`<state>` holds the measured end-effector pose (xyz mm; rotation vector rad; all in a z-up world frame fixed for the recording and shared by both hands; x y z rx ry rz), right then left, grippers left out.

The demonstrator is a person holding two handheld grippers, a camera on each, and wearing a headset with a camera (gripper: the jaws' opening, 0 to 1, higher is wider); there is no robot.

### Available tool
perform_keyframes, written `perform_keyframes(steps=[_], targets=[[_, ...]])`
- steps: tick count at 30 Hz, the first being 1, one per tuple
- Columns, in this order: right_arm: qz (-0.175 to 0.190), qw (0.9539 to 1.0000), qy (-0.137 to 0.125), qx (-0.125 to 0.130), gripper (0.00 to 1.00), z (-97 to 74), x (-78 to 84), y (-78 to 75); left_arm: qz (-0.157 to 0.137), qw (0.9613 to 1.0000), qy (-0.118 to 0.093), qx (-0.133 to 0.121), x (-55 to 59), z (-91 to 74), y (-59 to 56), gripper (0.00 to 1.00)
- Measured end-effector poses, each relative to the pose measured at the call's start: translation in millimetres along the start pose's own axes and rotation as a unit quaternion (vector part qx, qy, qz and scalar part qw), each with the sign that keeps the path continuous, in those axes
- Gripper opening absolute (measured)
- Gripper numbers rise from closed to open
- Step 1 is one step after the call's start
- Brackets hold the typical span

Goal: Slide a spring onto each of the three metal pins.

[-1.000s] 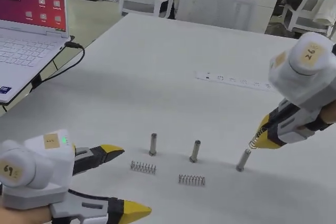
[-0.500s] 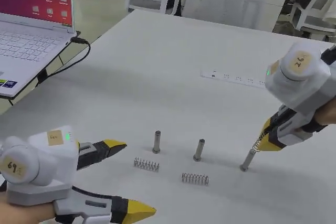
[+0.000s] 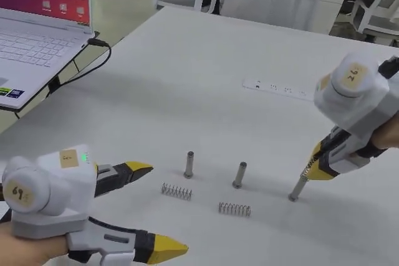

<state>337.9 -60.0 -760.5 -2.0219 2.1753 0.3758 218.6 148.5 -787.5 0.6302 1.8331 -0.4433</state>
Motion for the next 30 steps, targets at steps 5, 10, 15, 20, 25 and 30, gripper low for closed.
perform_keyframes(steps=[5, 10, 15, 20, 25, 30], targets=[[0.004, 1.0, 0.002, -0.006, 0.09, 5.6, 1.7, -1.2, 0.001, 1.0, 0.0, 0.0, -0.5, -0.2, 0.6, 0.83], [0.008, 0.9999, 0.003, -0.011, 0.09, 12.2, 2.6, -2.7, 0.002, 1.0, 0.0, 0.001, -1.3, 0.0, 0.2, 0.82], [0.01, 0.9998, 0.008, -0.015, 0.09, 20.2, 4.7, -4.2, 0.001, 1.0, -0.001, 0.002, -1.7, 0.2, -0.8, 0.82], [0.018, 0.9995, 0.013, -0.024, 0.09, 29.1, 8.0, -9.5, 0.003, 1.0, 0.0, 0.003, -1.8, -0.2, -1.1, 0.81], [0.02, 0.9992, 0.02, -0.03, 0.09, 37.0, 10.1, -10.6, 0.003, 1.0, 0.0, 0.001, -2.4, -1.1, -0.4, 0.81], [0.022, 0.9989, 0.023, -0.033, 0.09, 44.5, 13.0, -10.7, 0.004, 1.0, 0.0, 0.001, -2.4, -1.5, -0.4, 0.8]])
Point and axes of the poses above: the centre of the closed fingertips' face, and the gripper's own axes: z roughly forward along the fingers, y roughly to its left, x roughly out of its underside, the point moved 3 cm from there along -z, roughly backward along the fingers, and after that the axes turned 10 degrees about -x, right-handed, at the moved point
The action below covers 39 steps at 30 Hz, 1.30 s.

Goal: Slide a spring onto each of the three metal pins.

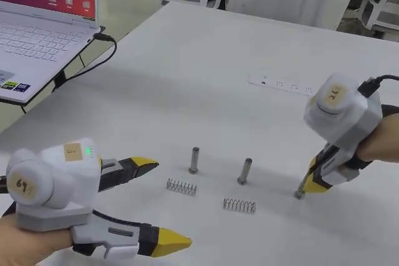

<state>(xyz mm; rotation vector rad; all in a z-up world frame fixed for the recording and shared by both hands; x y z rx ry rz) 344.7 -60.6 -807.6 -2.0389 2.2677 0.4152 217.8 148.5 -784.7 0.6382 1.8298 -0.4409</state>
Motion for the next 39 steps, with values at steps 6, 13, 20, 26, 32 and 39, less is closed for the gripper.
perform_keyframes(steps=[6, 13, 20, 26, 32, 39], targets=[[0.003, 1.0, 0.001, -0.003, 0.09, 5.5, 1.8, -0.2, 0.0, 1.0, 0.0, 0.0, -0.3, 0.1, -0.4, 0.8], [0.004, 1.0, -0.003, -0.005, 0.09, 7.4, 2.2, 0.0, 0.0, 1.0, -0.002, -0.001, -0.6, -0.2, -0.2, 0.79], [-0.003, 1.0, 0.0, -0.007, 0.13, 10.4, 3.6, 1.2, 0.0, 1.0, -0.002, -0.001, -1.0, 0.1, -1.5, 0.79], [-0.008, 0.9999, -0.01, -0.005, 0.24, 9.1, 0.4, 1.7, 0.0, 1.0, 0.0, -0.002, -0.9, -1.2, -1.3, 0.79], [-0.025, 0.9996, -0.015, -0.002, 0.28, 6.5, -4.4, 4.6, 0.001, 1.0, -0.001, -0.003, -2.0, -1.6, -1.1, 0.79], [-0.044, 0.9987, -0.023, 0.007, 0.3, 0.9, -16.8, 8.1, 0.002, 1.0, -0.001, -0.005, -1.9, -3.3, -1.4, 0.79]])
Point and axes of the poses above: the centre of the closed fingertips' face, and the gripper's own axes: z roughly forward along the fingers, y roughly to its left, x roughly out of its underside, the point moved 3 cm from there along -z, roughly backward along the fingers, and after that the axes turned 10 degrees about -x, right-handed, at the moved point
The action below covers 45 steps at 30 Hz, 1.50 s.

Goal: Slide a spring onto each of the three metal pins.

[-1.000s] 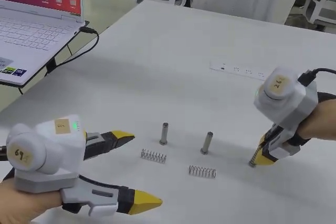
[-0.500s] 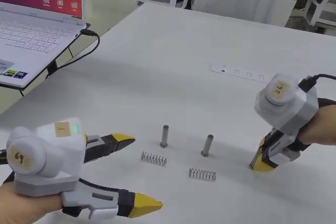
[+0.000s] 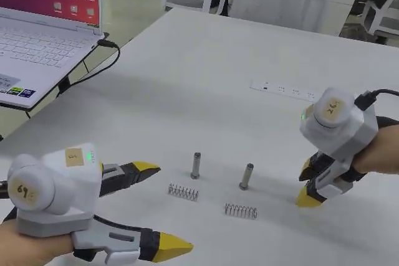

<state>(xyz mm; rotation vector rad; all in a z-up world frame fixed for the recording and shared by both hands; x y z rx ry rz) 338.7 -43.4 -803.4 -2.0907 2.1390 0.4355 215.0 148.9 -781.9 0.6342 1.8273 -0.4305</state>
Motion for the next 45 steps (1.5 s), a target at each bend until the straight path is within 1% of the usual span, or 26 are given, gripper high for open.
perform_keyframes(steps=[7, 9, 15, 19, 27, 32, 36, 38, 43, 45], targets=[[-0.021, 0.9998, -0.003, -0.001, 0.3, -2.5, -15.7, 6.1, -0.001, 1.0, -0.002, -0.003, 0.0, -1.1, 1.1, 0.79], [-0.026, 0.9996, -0.007, -0.01, 0.3, -2.4, -21.4, 11.6, -0.001, 1.0, -0.002, -0.004, 0.0, -1.3, 1.2, 0.78], [-0.044, 0.9989, -0.007, -0.016, 0.29, 0.6, -32.2, 21.8, -0.002, 1.0, -0.003, -0.004, 0.0, -1.6, 0.8, 0.78], [-0.057, 0.9982, -0.002, -0.019, 0.28, 4.4, -37.8, 28.7, -0.001, 1.0, -0.004, -0.004, -0.6, -1.4, 0.5, 0.78], [-0.078, 0.9964, 0.008, -0.032, 0.23, 16.8, -49.9, 46.1, -0.001, 1.0, -0.007, -0.002, -1.8, -1.6, -1.4, 0.77], [-0.087, 0.9954, 0.011, -0.038, 0.2, 24.3, -56.6, 52.1, -0.001, 1.0, -0.007, 0.001, -2.3, -2.4, -3.2, 0.77], [-0.09, 0.995, 0.013, -0.041, 0.19, 29.9, -58.4, 54.1, -0.001, 1.0, -0.008, 0.001, -2.3, -3.3, -2.4, 0.76], [-0.092, 0.9949, 0.015, -0.038, 0.18, 32.5, -57.9, 52.7, -0.001, 1.0, -0.008, 0.001, -2.3, -3.4, -2.0, 0.76], [-0.096, 0.9943, 0.029, -0.036, 0.15, 41.3, -53.3, 50.9, -0.001, 1.0, -0.008, 0.004, -1.8, -3.3, -2.3, 0.75], [-0.097, 0.9942, 0.03, -0.036, 0.14, 43.0, -53.2, 50.7, -0.002, 0.9999, -0.009, 0.005, -1.7, -2.8, -2.4, 0.75]])
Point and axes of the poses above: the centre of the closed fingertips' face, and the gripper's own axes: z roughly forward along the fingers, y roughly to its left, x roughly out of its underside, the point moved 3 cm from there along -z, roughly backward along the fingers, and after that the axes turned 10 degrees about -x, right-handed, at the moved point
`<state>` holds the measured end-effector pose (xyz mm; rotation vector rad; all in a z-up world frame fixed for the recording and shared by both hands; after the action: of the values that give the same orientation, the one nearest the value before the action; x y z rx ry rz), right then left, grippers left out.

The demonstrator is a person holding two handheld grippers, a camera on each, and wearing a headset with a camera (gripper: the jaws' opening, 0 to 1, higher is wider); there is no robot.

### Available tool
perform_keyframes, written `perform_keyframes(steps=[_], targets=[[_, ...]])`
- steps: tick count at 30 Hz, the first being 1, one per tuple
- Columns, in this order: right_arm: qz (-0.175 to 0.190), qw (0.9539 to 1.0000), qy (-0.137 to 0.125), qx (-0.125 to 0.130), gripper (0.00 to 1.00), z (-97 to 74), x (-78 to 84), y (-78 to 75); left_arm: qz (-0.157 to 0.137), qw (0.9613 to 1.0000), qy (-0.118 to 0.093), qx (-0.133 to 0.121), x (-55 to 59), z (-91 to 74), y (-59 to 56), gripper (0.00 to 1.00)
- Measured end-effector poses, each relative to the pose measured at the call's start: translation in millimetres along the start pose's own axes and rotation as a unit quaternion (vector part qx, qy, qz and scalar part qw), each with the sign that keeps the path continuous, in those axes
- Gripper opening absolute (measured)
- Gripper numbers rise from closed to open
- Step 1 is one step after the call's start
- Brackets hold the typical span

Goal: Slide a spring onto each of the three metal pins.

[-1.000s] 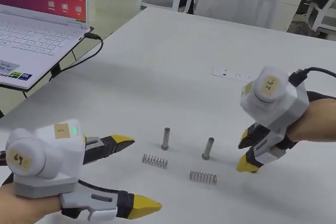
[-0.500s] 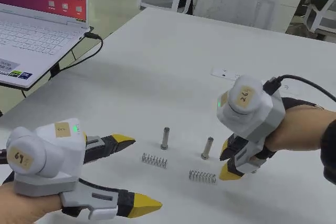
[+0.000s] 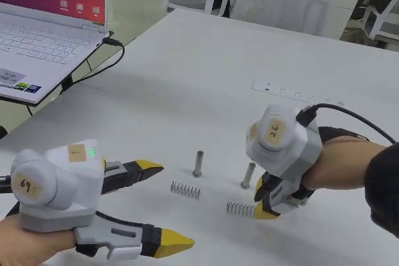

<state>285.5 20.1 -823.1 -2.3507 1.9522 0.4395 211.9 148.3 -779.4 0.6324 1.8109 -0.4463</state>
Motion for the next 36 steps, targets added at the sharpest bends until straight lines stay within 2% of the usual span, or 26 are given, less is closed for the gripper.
perform_keyframes(steps=[12, 22, 30, 36], targets=[[-0.003, 0.9999, 0.005, -0.009, 0.11, 10.2, 0.1, 0.8, 0.002, 1.0, 0.001, 0.007, -0.4, 1.4, -3.0, 0.73], [-0.011, 0.9999, 0.002, -0.003, 0.08, 10.5, 1.2, 1.4, 0.007, 0.9999, 0.005, 0.013, -2.3, 2.1, -7.7, 0.72], [-0.009, 0.9998, -0.016, -0.005, 0.08, -2.7, -5.7, 13.1, 0.015, 0.9995, 0.01, 0.026, -4.5, 4.2, -14.5, 0.69], [-0.014, 0.9993, -0.034, -0.009, 0.08, -19.8, -13.4, 27.6, 0.027, 0.9987, 0.009, 0.042, -12.7, 7.4, -19.7, 0.63]])
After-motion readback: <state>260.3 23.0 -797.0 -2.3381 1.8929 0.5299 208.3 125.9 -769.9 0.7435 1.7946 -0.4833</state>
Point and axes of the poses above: the centre of the closed fingertips' face, and the gripper's own axes: z roughly forward along the fingers, y roughly to its left, x roughly out of its underside, the point moved 3 cm from there along -z, roughly backward along the fingers, and after that the axes turned 10 degrees about -x, right-handed, at the moved point
